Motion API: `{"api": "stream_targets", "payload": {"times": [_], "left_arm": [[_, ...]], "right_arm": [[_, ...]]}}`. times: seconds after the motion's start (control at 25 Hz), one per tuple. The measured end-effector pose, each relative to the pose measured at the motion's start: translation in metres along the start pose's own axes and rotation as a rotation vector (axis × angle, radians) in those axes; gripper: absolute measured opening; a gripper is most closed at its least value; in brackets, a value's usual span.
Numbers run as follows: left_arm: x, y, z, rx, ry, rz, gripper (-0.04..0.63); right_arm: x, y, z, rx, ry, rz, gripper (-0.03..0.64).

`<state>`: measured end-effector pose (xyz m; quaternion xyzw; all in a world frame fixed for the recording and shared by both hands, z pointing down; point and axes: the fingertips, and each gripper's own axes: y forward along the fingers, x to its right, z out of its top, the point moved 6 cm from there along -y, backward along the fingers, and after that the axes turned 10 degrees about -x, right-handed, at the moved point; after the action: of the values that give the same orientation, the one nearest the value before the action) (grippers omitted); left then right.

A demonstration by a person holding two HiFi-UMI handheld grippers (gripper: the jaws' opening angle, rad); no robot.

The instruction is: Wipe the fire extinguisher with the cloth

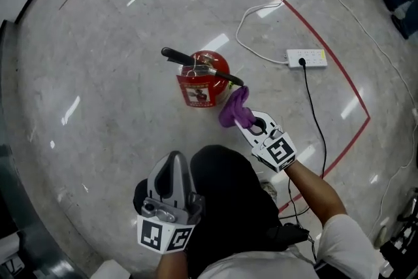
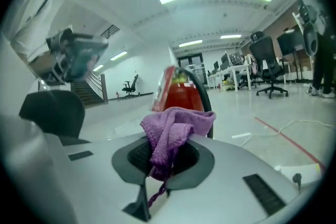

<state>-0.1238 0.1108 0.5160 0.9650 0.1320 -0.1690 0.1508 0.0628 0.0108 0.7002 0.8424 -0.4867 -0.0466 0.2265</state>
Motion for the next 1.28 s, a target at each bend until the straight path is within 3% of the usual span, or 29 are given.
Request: {"api": "stream_targets", "payload": {"times": [0.08,0.2,0.44,0.6,1.28], "left_arm": [[-0.003,-0.002,0.002,0.006,-0.011,-0.003,0.004],[-0.006,-0.005,0.005,0.014,-0.019,-0.006,0.004],[-0.014,-0.012,0.009,0.026,-0.024,0.005,0.005],[-0.018,-0.017,0.013,0.031,0.008,0.022,0.005],[-0.027,-0.019,-0.010,-0.018,-0.014,0.024,0.004]], "right_arm": [[-0.012,-0.018,0.038,0.063,-0.059,0.007,0.049],[-0.029,-0.019,0.071,0.053,-0.141,0.019,0.049],[-0.045,0.041,0.077,-0.020,-0.167,0.029,0.049],[-0.050,0.078,0.060,-0.050,-0.195,0.045,0.049],[-0.022,0.148,-0.073,-0.136,-0.062,0.081,0.049]]}}
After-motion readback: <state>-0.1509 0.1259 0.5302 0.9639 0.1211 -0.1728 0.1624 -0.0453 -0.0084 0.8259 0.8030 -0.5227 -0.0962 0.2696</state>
